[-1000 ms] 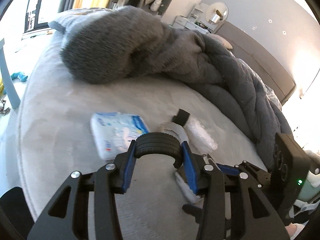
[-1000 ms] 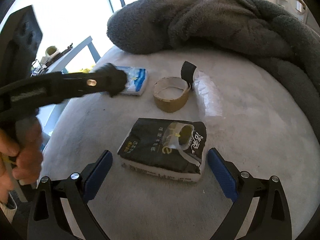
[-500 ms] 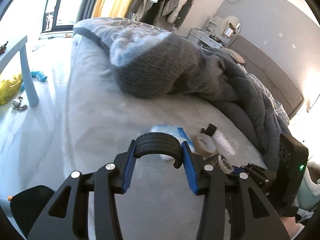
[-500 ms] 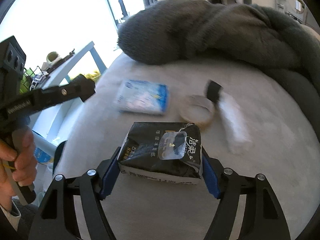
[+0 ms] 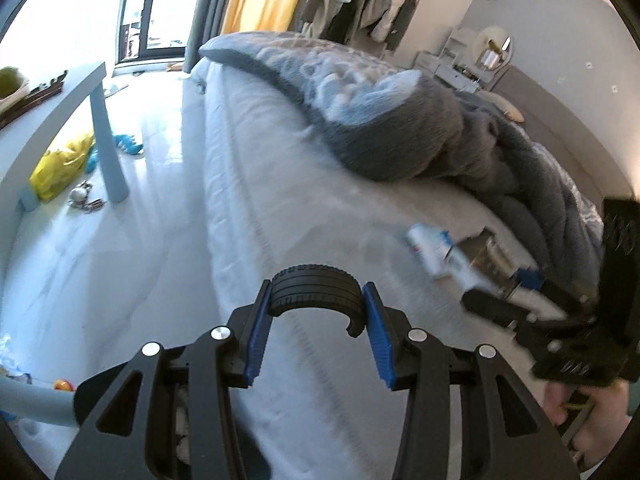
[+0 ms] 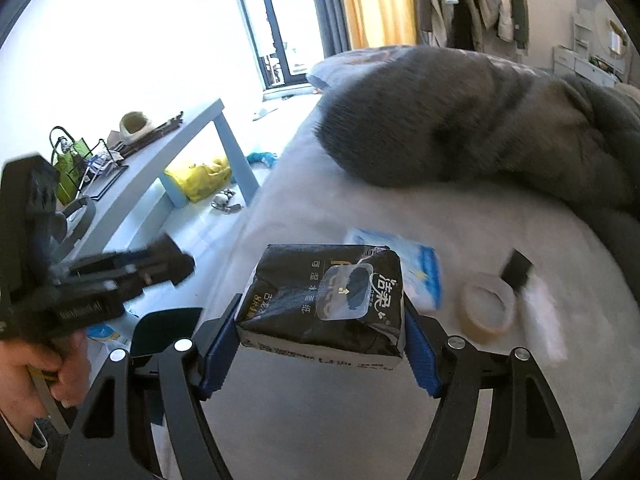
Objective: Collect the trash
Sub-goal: 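Carry the black tissue pack over the green bin with the right gripper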
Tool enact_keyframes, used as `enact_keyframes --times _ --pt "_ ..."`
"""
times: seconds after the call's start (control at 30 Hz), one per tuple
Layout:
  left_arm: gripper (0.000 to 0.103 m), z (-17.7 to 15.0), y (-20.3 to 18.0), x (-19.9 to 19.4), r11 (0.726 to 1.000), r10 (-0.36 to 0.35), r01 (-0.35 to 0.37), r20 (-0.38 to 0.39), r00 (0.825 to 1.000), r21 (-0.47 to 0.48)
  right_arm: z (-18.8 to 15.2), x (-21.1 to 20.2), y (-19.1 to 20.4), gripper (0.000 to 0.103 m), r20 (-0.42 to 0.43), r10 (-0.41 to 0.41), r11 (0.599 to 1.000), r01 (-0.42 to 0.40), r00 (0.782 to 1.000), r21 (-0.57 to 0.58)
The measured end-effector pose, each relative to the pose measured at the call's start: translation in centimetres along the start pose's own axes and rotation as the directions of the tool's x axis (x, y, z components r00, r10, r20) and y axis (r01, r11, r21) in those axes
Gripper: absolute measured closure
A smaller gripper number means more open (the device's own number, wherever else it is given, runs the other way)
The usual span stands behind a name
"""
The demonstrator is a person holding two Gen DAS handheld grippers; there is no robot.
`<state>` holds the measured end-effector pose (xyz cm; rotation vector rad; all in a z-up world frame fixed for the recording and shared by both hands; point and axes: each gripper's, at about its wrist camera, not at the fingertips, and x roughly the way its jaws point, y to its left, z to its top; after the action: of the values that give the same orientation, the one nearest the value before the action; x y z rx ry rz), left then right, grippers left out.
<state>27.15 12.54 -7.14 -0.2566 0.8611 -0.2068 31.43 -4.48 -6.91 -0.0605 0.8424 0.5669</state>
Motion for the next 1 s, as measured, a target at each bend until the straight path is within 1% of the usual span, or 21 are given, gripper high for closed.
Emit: enact_keyframes --times 0.27,0.37,0.53,0.67,0.8,1.0 --pt "0.056 -2.4 3.9 -0.1 0.996 0.078 -0.080 -0.081 0.994 -0.026 1.4 0.7 4.5 0.029 0.022 0.068 0.997 -0.067 0.997 -0.049" --pt "0.056 -3.6 5.7 0.0 0.992 0.121 -0.125 -0.117 0.986 -0.029 1.8 1.2 6.3 0.029 0.018 0.096 0.993 -0.095 0.995 -0.063" --pt "0.056 -5.7 8.9 0.2 0.984 0.153 -0.167 -0.188 0.970 -0.061 2.4 2.3 9.7 0.029 0.005 0.142 0.985 -0.141 0.990 -0.102" --pt "0.056 -7.6 11.4 0.6 0.978 0.149 -0.181 -0.257 0.955 -0.105 2.3 3.2 12.0 0.029 -0.013 0.164 0.977 -0.164 0.986 -0.134" --pt "0.056 -9.5 13.5 1.5 0.971 0.139 -0.194 -0.330 0.934 -0.141 2.2 4.4 13.8 0.029 -0.041 0.176 0.971 -0.180 0.984 -0.156" --pt "0.055 -11.7 16.1 2.3 0.961 0.110 -0.203 -0.412 0.904 -0.189 2.2 6.0 16.0 0.029 -0.075 0.193 0.964 -0.203 0.978 -0.173"
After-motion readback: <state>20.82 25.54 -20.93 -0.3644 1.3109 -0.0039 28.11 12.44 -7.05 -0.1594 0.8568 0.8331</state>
